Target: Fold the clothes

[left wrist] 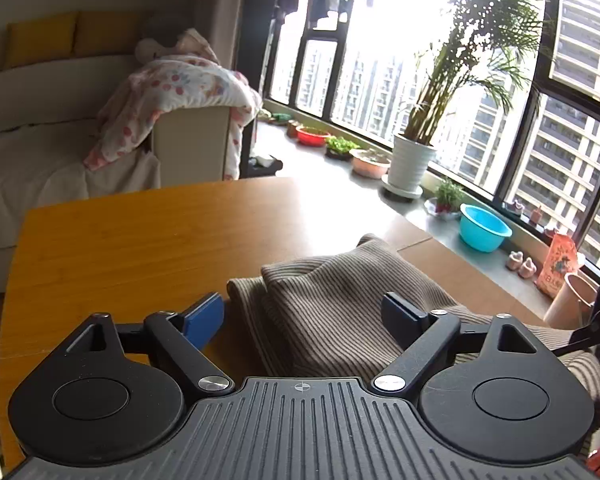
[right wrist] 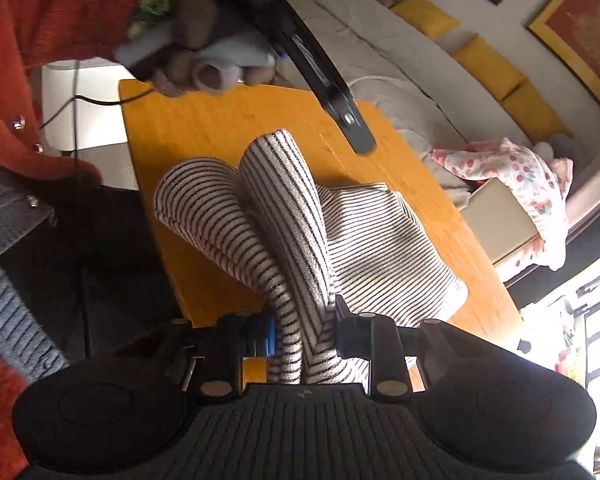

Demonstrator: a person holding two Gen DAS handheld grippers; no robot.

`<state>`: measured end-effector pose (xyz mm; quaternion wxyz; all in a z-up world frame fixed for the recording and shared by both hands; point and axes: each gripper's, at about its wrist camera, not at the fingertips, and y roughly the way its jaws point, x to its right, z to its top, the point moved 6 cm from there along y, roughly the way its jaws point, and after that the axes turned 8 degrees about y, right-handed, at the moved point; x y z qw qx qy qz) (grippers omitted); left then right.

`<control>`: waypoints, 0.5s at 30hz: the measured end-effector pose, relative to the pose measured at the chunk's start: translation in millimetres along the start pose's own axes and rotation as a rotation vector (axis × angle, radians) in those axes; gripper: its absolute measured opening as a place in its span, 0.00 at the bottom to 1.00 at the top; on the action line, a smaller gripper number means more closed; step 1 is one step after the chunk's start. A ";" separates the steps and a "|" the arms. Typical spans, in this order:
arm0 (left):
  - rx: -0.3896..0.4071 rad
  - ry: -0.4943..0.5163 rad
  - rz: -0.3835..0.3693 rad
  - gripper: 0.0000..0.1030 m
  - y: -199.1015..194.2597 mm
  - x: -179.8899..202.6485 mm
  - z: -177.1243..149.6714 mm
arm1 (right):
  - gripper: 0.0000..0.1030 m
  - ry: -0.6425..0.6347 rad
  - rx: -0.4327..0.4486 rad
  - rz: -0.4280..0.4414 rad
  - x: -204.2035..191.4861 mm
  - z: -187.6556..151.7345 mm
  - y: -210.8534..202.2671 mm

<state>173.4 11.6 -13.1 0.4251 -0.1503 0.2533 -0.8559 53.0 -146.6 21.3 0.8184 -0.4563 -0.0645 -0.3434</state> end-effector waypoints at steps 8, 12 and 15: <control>-0.135 0.032 -0.060 0.64 56.3 -17.6 -25.7 | 0.27 -0.193 -0.043 0.048 41.9 45.3 -7.6; -0.116 -0.028 -0.058 0.71 48.1 -32.5 -31.9 | 0.32 -0.202 -0.043 0.078 68.7 50.0 44.2; -0.086 -0.064 -0.006 0.76 32.1 -47.6 -34.3 | 0.38 -0.199 -0.065 0.106 76.8 45.0 92.2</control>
